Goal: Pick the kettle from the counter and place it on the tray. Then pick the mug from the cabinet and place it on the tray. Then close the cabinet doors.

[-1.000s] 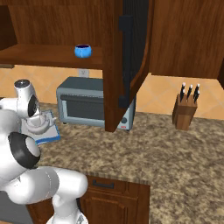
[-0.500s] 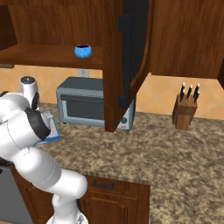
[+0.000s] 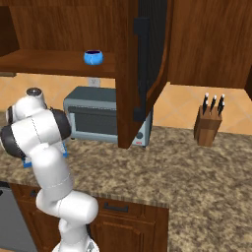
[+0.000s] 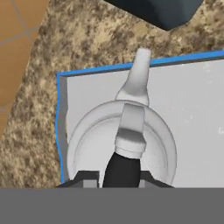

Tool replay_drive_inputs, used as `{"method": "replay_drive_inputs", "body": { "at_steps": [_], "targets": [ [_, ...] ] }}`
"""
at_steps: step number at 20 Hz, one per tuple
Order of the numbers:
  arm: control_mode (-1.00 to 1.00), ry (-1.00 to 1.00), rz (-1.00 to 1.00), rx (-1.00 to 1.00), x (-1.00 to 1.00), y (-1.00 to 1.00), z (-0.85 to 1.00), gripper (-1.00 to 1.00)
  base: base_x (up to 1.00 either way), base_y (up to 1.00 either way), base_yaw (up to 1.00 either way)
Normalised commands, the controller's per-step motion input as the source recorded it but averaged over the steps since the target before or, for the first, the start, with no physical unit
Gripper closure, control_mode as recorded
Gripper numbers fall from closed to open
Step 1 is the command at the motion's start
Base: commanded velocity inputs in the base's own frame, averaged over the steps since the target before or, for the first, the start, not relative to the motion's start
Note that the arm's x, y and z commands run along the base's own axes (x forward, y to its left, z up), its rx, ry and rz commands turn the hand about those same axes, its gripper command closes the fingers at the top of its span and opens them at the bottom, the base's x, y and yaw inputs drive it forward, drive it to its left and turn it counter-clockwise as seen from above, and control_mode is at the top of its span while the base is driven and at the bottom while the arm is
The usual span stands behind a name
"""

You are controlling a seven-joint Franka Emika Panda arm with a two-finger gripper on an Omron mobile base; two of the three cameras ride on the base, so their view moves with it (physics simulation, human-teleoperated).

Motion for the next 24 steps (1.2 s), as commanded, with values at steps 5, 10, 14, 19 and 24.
{"method": "replay_drive_inputs", "body": {
  "at_steps": [5,10,14,19,24],
  "targets": [
    [-1.00,0.00,0.00,-0.01,0.39,0.25,-0.12,1.00,0.00,0.00,0.00],
    [-1.00,0.00,0.00,-0.03,0.18,0.11,-0.27,1.00,0.00,0.00,0.00],
    [-1.00,0.00,0.00,-0.03,0.04,0.04,-0.26,-1.00,0.00,0.00,0.00],
    [-1.00,0.00,0.00,0.00,-0.03,-0.01,0.01,-1.00,0.00,0.00,0.00],
    [-1.00,-0.01,0.03,0.00,-0.20,-0.05,0.18,-1.00,0.00,0.00,0.00]
  ]
}}
